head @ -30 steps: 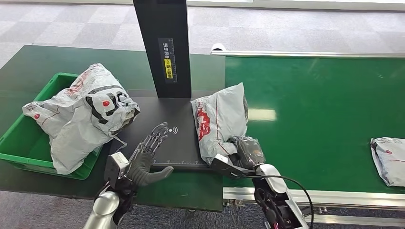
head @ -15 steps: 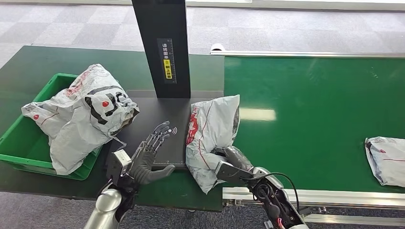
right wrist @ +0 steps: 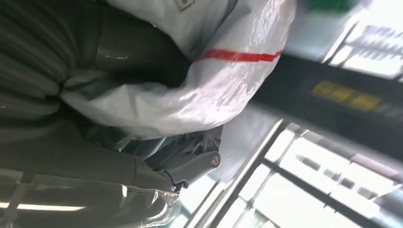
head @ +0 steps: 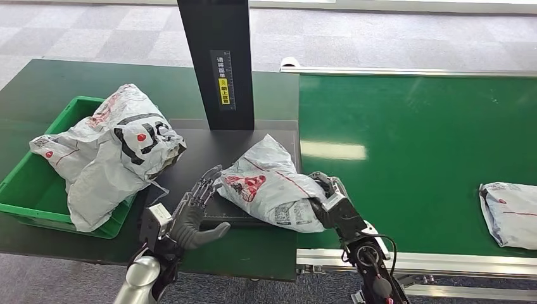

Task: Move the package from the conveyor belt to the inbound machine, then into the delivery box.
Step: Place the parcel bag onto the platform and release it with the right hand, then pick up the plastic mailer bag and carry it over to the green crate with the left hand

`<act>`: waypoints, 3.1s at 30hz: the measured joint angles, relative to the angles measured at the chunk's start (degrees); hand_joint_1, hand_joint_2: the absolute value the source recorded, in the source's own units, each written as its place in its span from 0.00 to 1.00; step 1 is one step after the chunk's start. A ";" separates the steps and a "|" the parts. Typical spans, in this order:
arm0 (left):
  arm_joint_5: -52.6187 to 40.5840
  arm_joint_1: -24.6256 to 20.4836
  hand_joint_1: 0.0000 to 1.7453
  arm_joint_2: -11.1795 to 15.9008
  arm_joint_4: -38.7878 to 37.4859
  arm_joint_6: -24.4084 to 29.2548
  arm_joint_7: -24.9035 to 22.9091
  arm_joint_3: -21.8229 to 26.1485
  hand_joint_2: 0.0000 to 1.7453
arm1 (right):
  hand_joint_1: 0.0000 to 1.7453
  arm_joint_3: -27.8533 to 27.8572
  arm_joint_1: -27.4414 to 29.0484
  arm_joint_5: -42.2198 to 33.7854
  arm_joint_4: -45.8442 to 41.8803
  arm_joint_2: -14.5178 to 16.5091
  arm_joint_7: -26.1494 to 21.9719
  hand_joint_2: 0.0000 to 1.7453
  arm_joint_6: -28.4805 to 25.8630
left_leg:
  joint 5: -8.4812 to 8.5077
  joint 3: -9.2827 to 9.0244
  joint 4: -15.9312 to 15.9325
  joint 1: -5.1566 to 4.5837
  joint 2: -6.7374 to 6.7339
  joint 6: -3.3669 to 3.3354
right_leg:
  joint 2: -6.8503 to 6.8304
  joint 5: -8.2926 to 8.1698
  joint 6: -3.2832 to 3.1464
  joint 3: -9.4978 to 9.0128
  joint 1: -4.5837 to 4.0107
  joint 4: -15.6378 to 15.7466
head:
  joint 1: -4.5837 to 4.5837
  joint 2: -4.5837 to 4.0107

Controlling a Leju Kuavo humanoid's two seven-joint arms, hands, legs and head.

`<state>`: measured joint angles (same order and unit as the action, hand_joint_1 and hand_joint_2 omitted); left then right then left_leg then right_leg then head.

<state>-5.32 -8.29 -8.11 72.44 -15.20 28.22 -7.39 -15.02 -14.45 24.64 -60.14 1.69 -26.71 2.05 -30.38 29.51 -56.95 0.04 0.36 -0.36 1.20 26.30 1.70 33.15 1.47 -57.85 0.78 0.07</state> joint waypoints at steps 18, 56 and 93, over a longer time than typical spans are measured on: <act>-0.65 -0.07 0.00 -0.19 0.49 -0.17 -1.79 -0.19 1.00 | 1.00 2.67 -0.82 7.25 5.43 0.21 15.09 1.00 -6.63 | 0.00 0.00 0.00 0.01 0.00 0.00 | -0.01 0.00 0.00 0.01 -0.01 0.00 | 0.01 0.00; 0.27 -2.02 0.00 0.23 -1.95 -1.20 0.19 -1.18 1.00 | 0.21 -0.93 2.54 1.10 -3.40 -0.77 -6.41 1.00 3.09 | 0.00 0.05 0.00 0.00 0.04 0.00 | -0.03 0.01 0.00 0.06 0.00 0.00 | 0.01 0.00; -9.24 -3.57 0.00 0.36 -5.04 3.03 -2.20 -4.40 1.00 | 0.00 -0.15 1.06 6.08 2.07 -0.32 5.38 1.00 2.14 | 0.00 0.06 0.00 0.01 0.04 0.00 | -0.03 0.01 0.00 0.05 -0.01 -0.01 | 0.01 0.00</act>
<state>-14.55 -11.86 -7.75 67.41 -12.16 26.02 -11.79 -15.16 -13.38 30.72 -58.07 1.38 -21.32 4.19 -30.38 29.57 -56.94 0.05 0.40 -0.37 1.17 26.31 1.71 33.20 1.46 -57.86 0.78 0.07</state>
